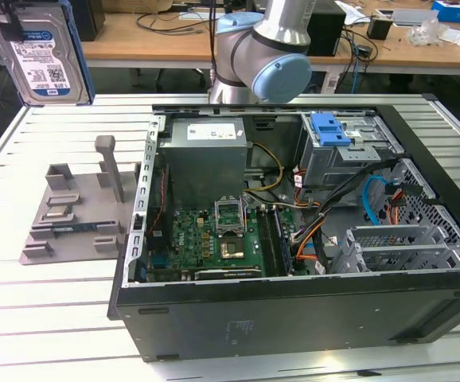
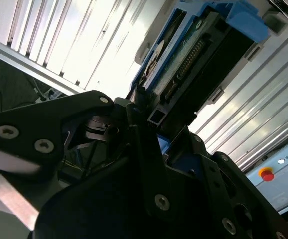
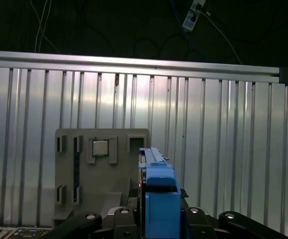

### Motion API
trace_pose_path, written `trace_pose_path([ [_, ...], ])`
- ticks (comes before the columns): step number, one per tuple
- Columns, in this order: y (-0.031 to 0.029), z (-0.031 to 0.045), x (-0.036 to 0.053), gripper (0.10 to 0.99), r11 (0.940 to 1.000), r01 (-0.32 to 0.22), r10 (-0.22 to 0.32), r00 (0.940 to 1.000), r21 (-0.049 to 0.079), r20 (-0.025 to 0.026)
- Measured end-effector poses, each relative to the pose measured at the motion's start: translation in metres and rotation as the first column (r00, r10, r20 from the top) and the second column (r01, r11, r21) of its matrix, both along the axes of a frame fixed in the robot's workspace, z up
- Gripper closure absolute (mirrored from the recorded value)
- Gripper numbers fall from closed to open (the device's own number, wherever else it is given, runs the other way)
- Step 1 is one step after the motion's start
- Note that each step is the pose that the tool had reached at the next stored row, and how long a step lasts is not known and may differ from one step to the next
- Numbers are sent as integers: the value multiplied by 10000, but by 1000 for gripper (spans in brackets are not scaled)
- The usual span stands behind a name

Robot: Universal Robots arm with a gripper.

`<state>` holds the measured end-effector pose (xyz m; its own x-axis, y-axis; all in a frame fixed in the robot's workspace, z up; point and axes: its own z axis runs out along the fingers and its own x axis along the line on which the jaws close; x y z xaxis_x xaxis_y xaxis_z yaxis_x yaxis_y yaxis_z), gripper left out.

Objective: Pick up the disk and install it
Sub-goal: 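Pick up the disk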

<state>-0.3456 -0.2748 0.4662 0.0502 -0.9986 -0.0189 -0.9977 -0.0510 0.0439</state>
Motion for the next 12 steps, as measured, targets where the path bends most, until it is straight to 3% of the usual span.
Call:
trace_pose_path([
  [12, 14, 299, 0, 718, 10000, 0, 0, 10000, 0, 0],
])
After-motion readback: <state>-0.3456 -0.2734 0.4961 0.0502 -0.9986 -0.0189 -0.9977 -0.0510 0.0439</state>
